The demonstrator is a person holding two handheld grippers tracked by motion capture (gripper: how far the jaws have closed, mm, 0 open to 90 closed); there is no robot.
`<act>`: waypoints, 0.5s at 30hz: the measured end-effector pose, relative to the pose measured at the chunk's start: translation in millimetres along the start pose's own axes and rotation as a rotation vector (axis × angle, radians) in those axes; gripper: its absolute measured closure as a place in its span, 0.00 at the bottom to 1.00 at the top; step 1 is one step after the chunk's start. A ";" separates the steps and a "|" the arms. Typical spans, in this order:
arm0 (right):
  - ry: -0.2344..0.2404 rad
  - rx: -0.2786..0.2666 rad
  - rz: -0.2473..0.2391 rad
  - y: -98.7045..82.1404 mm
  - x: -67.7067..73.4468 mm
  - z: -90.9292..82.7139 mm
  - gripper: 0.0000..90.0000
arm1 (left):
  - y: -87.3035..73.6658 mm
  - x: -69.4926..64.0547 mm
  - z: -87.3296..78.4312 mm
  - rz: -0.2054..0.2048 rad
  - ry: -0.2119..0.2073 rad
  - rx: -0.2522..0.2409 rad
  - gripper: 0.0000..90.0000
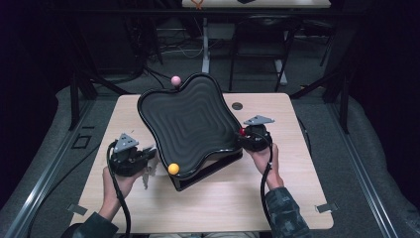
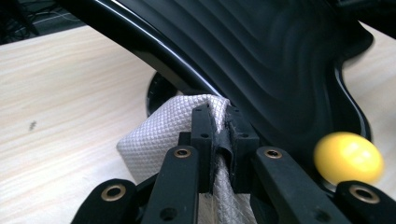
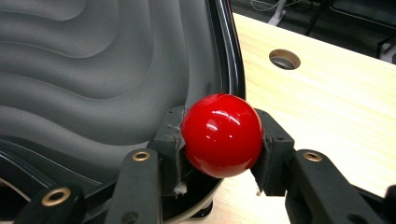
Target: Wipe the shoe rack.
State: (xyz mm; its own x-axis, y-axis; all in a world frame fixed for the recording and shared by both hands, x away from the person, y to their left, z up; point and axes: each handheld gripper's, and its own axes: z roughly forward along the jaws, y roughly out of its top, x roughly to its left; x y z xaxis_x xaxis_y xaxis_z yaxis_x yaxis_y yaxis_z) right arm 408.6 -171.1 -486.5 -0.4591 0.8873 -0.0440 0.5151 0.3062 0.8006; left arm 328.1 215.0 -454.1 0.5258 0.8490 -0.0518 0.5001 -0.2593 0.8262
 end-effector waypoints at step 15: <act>0.002 0.000 -0.002 0.0 -0.3 0.0 0.66 | 34.7 27.8 2.0 0.004 0.059 -0.029 0.93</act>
State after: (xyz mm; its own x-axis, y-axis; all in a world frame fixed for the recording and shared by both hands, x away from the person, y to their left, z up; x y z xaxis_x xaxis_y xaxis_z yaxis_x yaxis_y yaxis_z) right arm 408.7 -171.4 -486.5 -0.4613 0.8861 -0.0445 0.5141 0.3078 0.8006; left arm 361.5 228.6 -428.0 0.4861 0.8738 -0.0157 0.4775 -0.2505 0.8421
